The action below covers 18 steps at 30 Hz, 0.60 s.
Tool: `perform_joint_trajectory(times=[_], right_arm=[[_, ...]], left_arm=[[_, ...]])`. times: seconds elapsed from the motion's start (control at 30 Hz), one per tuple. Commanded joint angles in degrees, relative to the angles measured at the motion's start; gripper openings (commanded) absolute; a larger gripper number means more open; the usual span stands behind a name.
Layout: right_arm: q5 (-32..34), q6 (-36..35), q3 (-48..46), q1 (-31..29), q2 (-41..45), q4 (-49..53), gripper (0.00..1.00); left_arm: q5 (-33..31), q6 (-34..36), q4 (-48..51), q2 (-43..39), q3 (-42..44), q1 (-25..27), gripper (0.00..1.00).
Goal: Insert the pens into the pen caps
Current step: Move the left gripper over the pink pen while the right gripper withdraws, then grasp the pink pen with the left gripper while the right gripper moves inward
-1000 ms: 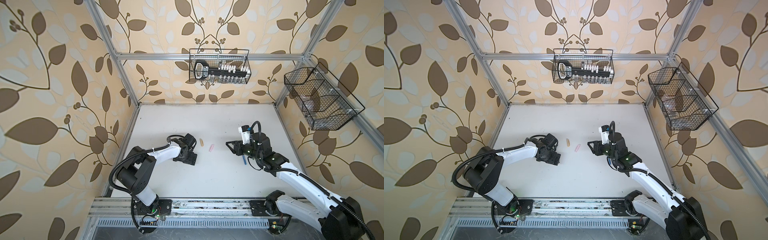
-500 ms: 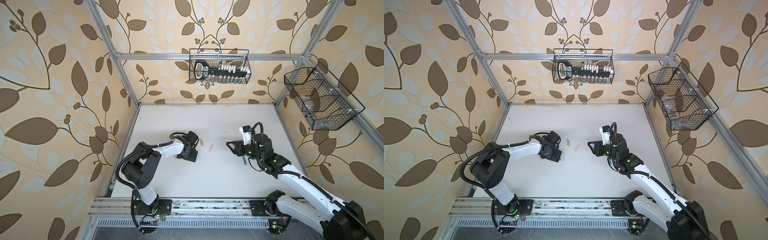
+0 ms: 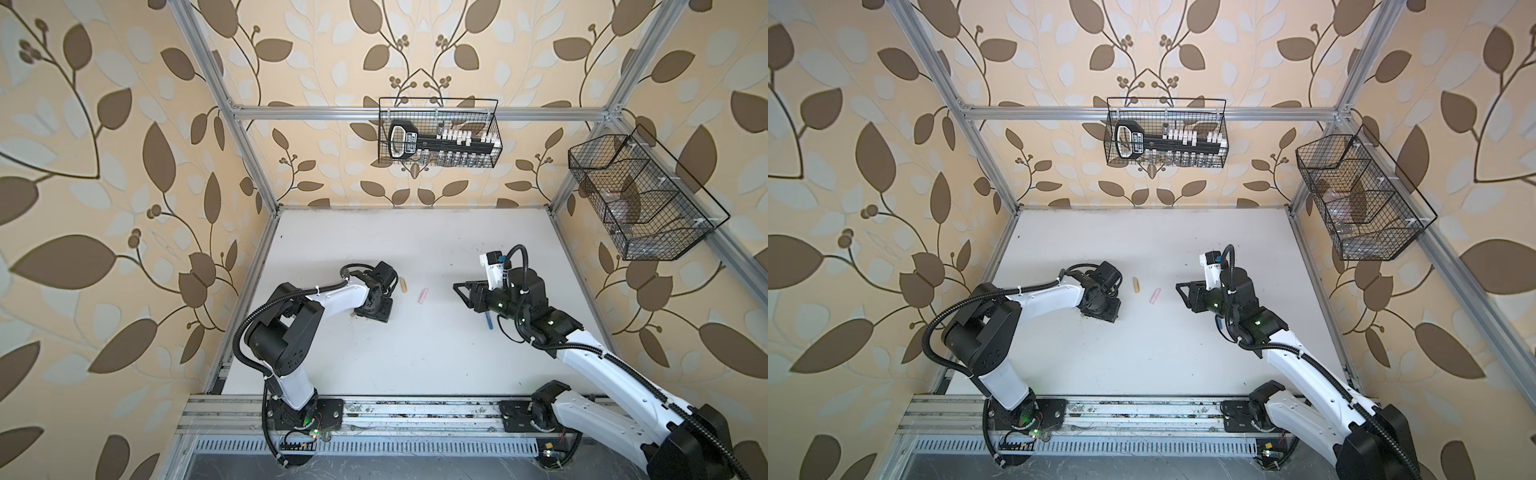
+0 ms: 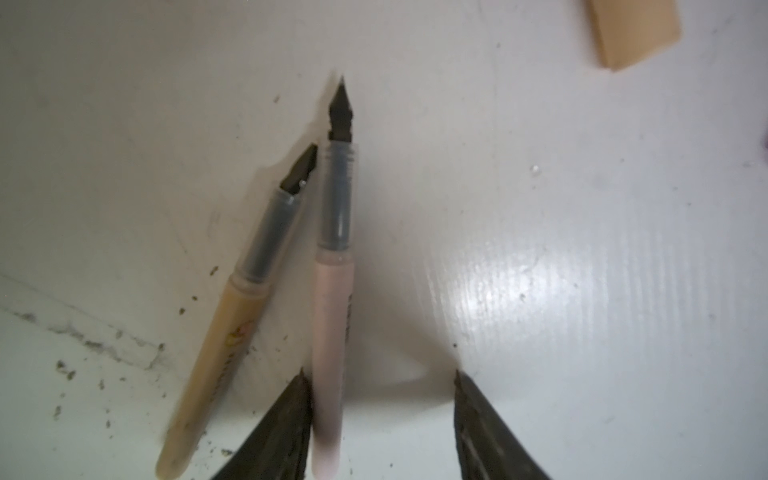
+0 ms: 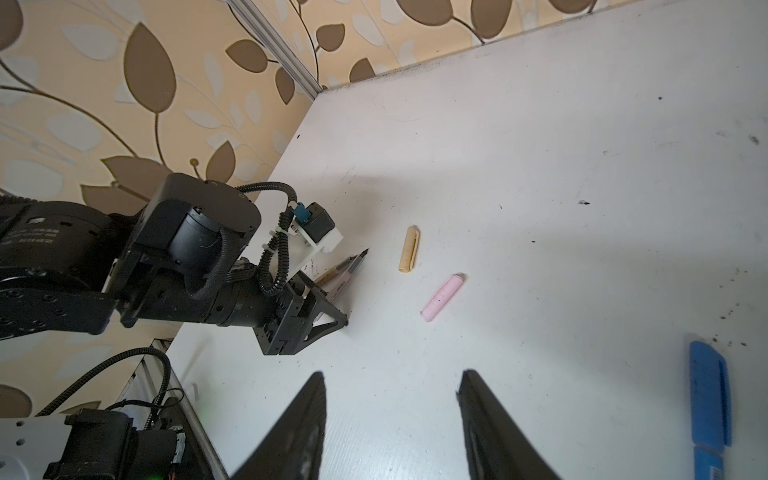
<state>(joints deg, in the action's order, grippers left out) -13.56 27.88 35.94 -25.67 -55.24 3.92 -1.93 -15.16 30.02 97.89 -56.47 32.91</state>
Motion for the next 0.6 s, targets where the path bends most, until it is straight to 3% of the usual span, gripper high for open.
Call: perform_joint_trajectory(times=[0.0, 0.37, 0.43, 0.57], right_arm=[[0.20, 0.51, -0.70, -0.26, 0.05, -0.76, 0.53], [-0.50, 0.39, -0.64, -0.26, -1.16, -1.19, 0.52], [-0.61, 0.35, -0.65, -0.26, -1.36, -1.05, 0.53], [-0.44, 0.50, -1.07, -0.34, -1.18, -1.20, 0.53]], left_arm=[[0.67, -0.40, 2.30, 0.65, -0.73, -0.43, 0.52], [-0.43, -0.86, 4.29, 1.45, -1.28, 0.92, 0.30], [-0.44, -0.86, 4.54, 1.85, -1.49, 1.11, 0.22], [0.16, -0.80, 4.65, 2.33, -1.63, 1.46, 0.21]])
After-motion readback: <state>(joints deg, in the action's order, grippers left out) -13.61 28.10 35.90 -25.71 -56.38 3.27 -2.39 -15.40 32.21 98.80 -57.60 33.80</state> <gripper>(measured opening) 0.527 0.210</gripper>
